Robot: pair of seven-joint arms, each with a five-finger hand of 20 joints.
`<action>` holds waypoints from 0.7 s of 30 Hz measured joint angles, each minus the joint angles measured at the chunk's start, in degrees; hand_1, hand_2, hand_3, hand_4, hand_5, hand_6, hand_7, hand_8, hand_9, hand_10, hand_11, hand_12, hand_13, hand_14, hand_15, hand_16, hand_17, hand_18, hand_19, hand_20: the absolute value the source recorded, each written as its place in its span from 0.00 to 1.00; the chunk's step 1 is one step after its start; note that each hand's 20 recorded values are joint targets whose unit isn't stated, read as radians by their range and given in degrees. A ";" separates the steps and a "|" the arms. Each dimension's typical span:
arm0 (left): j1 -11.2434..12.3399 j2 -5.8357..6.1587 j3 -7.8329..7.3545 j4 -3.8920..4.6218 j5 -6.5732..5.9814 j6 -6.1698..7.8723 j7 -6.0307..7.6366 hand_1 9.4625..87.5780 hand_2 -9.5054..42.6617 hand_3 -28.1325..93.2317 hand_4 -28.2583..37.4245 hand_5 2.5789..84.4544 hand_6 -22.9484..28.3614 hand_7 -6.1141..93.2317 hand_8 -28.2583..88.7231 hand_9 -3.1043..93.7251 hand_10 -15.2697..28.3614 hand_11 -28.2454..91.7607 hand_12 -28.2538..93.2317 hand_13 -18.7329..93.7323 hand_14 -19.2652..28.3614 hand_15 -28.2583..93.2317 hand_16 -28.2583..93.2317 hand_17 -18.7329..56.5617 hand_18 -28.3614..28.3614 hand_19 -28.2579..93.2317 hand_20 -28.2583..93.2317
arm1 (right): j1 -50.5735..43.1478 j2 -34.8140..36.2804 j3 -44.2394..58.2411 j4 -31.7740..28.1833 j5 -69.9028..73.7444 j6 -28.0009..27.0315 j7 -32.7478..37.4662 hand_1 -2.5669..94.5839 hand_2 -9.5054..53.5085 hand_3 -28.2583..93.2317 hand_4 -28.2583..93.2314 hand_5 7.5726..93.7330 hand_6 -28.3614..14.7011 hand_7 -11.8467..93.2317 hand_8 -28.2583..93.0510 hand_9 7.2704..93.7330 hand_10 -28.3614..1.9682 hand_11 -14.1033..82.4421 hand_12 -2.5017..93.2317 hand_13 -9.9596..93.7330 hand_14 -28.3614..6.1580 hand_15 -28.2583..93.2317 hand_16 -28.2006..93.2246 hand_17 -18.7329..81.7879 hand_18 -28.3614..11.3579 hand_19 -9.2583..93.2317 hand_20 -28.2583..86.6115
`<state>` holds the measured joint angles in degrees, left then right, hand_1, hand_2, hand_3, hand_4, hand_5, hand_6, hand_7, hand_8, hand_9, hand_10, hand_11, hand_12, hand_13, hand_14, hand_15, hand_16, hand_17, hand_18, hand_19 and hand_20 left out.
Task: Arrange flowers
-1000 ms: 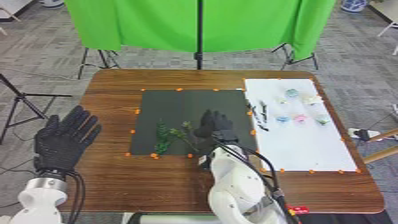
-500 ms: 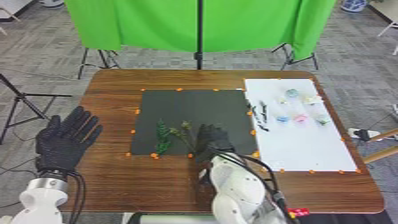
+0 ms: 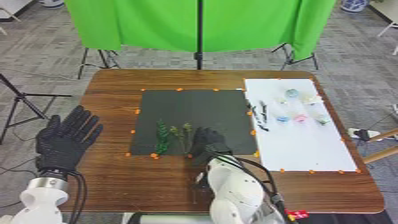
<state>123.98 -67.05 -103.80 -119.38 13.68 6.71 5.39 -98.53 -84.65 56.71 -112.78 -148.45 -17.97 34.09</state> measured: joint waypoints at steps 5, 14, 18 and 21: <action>0.12 0.00 -0.22 0.00 -0.03 0.00 0.00 0.21 0.50 0.85 0.00 0.56 0.61 0.23 0.16 0.44 0.70 0.42 0.33 0.44 0.74 0.59 0.17 0.17 0.78 0.55 0.35 | -0.05 0.21 1.85 0.00 0.89 2.96 2.11 0.60 0.00 0.82 0.02 0.78 0.54 0.36 0.34 0.90 0.49 0.31 0.46 0.81 0.45 0.74 0.55 0.62 0.03 1.00 0.64; 0.47 -0.12 -0.21 -0.08 -0.06 0.06 0.03 0.21 0.50 0.85 0.00 0.56 0.61 0.23 0.16 0.44 0.70 0.42 0.33 0.44 0.74 0.58 0.17 0.17 0.78 0.55 0.35 | 1.58 2.24 4.90 -0.97 3.17 10.38 4.25 0.47 0.00 0.86 0.04 0.69 0.46 0.29 0.17 0.77 0.28 0.40 0.25 0.76 0.40 0.74 0.50 0.62 0.03 1.00 0.65; 0.88 -0.20 -0.21 -0.35 -0.06 0.14 0.19 0.21 0.50 0.85 0.00 0.56 0.61 0.23 0.16 0.44 0.69 0.42 0.33 0.44 0.75 0.59 0.17 0.17 0.78 0.55 0.35 | 5.46 4.58 5.43 3.09 0.42 20.09 4.54 0.45 0.00 0.87 0.04 0.63 0.41 0.25 0.15 0.68 0.20 0.35 0.21 0.73 0.35 0.76 0.48 0.61 0.01 1.00 0.64; 1.14 -0.25 -0.22 -0.49 -0.07 0.19 0.40 0.21 0.50 0.85 0.00 0.56 0.61 0.23 0.16 0.44 0.69 0.42 0.33 0.44 0.75 0.58 0.17 0.17 0.78 0.55 0.35 | 9.34 6.28 6.75 7.67 -2.32 19.98 5.22 0.45 0.00 0.87 0.03 0.61 0.41 0.24 0.16 0.66 0.21 0.34 0.20 0.74 0.34 0.82 0.45 0.61 0.02 1.00 0.64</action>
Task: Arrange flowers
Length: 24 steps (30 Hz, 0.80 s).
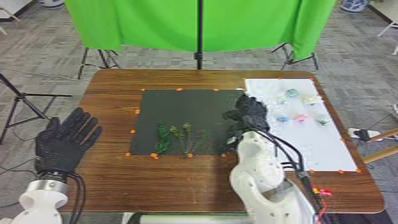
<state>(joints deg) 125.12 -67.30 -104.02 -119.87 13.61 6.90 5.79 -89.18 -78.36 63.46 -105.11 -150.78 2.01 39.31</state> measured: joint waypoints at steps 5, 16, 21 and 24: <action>0.11 -0.03 -0.03 -0.01 -0.36 0.16 0.07 0.21 0.50 0.85 0.00 0.56 0.61 0.23 0.16 0.44 0.69 0.42 0.33 0.44 0.75 0.58 0.17 0.17 0.78 0.55 0.35 | 3.45 0.98 5.22 1.70 2.75 -12.47 2.50 0.45 0.00 0.86 0.03 0.59 0.41 0.25 0.16 0.61 0.17 0.32 0.20 0.73 0.33 0.83 0.45 0.61 0.01 1.00 0.64; 0.18 -0.03 -0.23 -0.04 -0.72 0.36 0.12 0.21 0.50 0.85 0.00 0.56 0.61 0.23 0.16 0.44 0.69 0.42 0.33 0.44 0.75 0.58 0.17 0.17 0.79 0.56 0.36 | 6.57 1.39 4.00 10.18 1.27 -11.14 3.91 0.50 0.00 0.88 0.00 0.54 0.42 0.27 0.15 0.53 0.15 0.30 0.18 0.72 0.35 0.84 0.43 0.61 0.00 1.00 0.63; -0.05 -0.03 0.31 0.03 -0.74 0.38 0.02 0.21 0.50 0.85 0.00 0.56 0.61 0.23 0.16 0.44 0.69 0.42 0.33 0.44 0.75 0.58 0.17 0.17 0.79 0.56 0.36 | 7.44 0.46 3.79 11.43 0.18 -11.82 4.06 0.60 0.00 0.85 0.00 0.64 0.50 0.35 0.17 0.67 0.30 0.36 0.22 0.76 0.48 0.80 0.50 0.61 0.03 1.00 0.64; -0.08 -0.03 0.39 0.03 -0.74 0.44 -0.01 0.21 0.50 0.85 0.00 0.58 0.62 0.24 0.16 0.48 0.72 0.44 0.34 0.45 0.75 0.59 0.17 0.17 0.79 0.56 0.36 | 7.41 0.45 3.93 11.65 -0.74 -11.10 4.08 0.67 0.00 0.80 0.00 0.74 0.55 0.40 0.29 0.83 0.50 0.26 0.39 0.80 0.56 0.75 0.54 0.61 0.05 1.00 0.63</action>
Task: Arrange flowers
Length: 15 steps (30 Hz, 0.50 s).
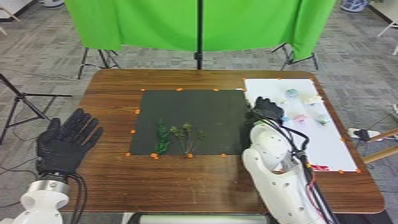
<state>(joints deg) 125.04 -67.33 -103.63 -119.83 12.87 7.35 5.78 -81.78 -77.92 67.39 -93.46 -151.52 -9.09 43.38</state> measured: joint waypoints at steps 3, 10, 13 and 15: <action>0.00 -0.09 -0.05 0.00 0.01 0.03 -0.10 0.21 0.50 0.84 0.00 0.61 0.63 0.26 0.16 0.51 0.72 0.46 0.35 0.46 0.76 0.60 0.18 0.17 0.79 0.56 0.36 | -0.01 0.08 0.20 0.48 -1.11 2.35 -0.11 0.69 0.00 0.80 0.00 0.77 0.59 0.44 0.31 0.89 0.57 0.26 0.44 0.82 0.62 0.70 0.56 0.61 0.06 1.00 0.60; -0.06 -0.51 -1.00 0.13 0.02 -0.09 -0.18 0.21 0.50 0.84 0.00 0.61 0.63 0.26 0.16 0.50 0.72 0.46 0.34 0.46 0.76 0.61 0.18 0.17 0.78 0.56 0.36 | 0.00 -0.19 0.18 2.26 -3.59 4.38 -1.25 0.72 0.00 0.80 0.00 0.82 0.62 0.48 0.35 0.95 0.63 0.28 0.51 0.87 0.67 0.66 0.60 0.62 0.05 1.00 0.58; -0.05 -0.52 -1.13 0.13 0.01 -0.11 -0.18 0.21 0.50 0.84 0.00 0.61 0.63 0.26 0.16 0.50 0.72 0.46 0.34 0.46 0.76 0.61 0.18 0.17 0.79 0.56 0.36 | -0.14 -0.22 0.18 2.36 -3.82 5.21 -1.61 0.73 0.00 0.81 0.00 0.85 0.62 0.46 0.36 0.96 0.60 0.28 0.51 0.89 0.68 0.64 0.62 0.62 0.04 0.99 0.59; -0.03 -0.52 -1.12 0.13 -0.12 -0.11 -0.18 0.21 0.50 0.84 0.00 0.61 0.63 0.26 0.16 0.50 0.72 0.46 0.34 0.46 0.76 0.61 0.17 0.17 0.79 0.56 0.36 | -0.40 -0.12 0.15 2.32 -3.83 6.82 -1.82 0.73 0.00 0.82 0.00 0.86 0.62 0.45 0.37 0.97 0.60 0.28 0.52 0.89 0.68 0.63 0.64 0.62 0.03 0.98 0.59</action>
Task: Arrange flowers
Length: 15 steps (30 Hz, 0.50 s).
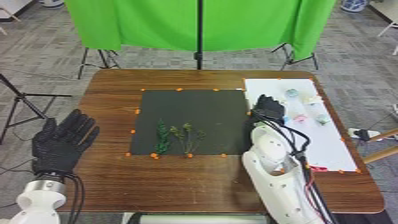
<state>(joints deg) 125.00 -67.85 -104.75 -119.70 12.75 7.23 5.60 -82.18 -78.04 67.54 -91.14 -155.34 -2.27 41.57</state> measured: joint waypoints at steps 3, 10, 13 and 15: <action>0.07 -0.08 0.04 0.00 -0.28 0.00 0.00 0.21 0.49 0.84 0.00 0.61 0.63 0.26 0.16 0.50 0.72 0.46 0.34 0.46 0.76 0.61 0.17 0.17 0.79 0.56 0.36 | -0.97 0.56 -0.37 -0.43 0.33 4.81 -0.58 0.73 0.00 0.82 0.00 0.86 0.61 0.44 0.37 0.97 0.60 0.28 0.52 0.89 0.69 0.62 0.65 0.61 0.02 0.94 0.59; 0.30 -0.33 -0.04 -0.06 -0.44 -0.01 0.04 0.21 0.49 0.84 0.00 0.61 0.63 0.26 0.16 0.50 0.72 0.46 0.34 0.46 0.76 0.61 0.17 0.17 0.79 0.56 0.36 | -3.95 4.65 -2.94 -6.51 3.00 10.13 -2.03 0.72 0.00 0.83 0.00 0.86 0.62 0.44 0.39 0.97 0.60 0.28 0.53 0.90 0.71 0.60 0.66 0.61 0.02 0.92 0.60; 0.43 -0.35 -0.12 -0.06 -0.53 0.01 0.04 0.21 0.49 0.84 0.00 0.60 0.63 0.26 0.16 0.49 0.72 0.46 0.34 0.46 0.76 0.61 0.17 0.17 0.79 0.56 0.36 | -5.01 5.92 -3.26 -11.24 3.95 9.33 -1.96 0.64 0.00 0.84 0.02 0.77 0.59 0.50 0.37 0.89 0.52 0.34 0.53 0.83 0.59 0.68 0.63 0.60 0.00 0.94 0.59; 0.48 -0.35 -0.14 -0.07 -0.58 0.03 0.00 0.21 0.49 0.84 0.00 0.60 0.62 0.26 0.16 0.49 0.72 0.46 0.34 0.46 0.76 0.61 0.17 0.17 0.79 0.56 0.36 | -5.23 5.91 -3.18 -13.32 3.80 7.35 -1.28 0.52 0.00 0.84 0.03 0.64 0.50 0.54 0.30 0.79 0.32 0.44 0.37 0.80 0.47 0.73 0.54 0.61 0.00 0.98 0.60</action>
<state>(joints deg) 125.49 -68.20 -104.90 -119.76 12.17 7.26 5.60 -87.42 -72.13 64.35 -104.46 -151.55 5.07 40.29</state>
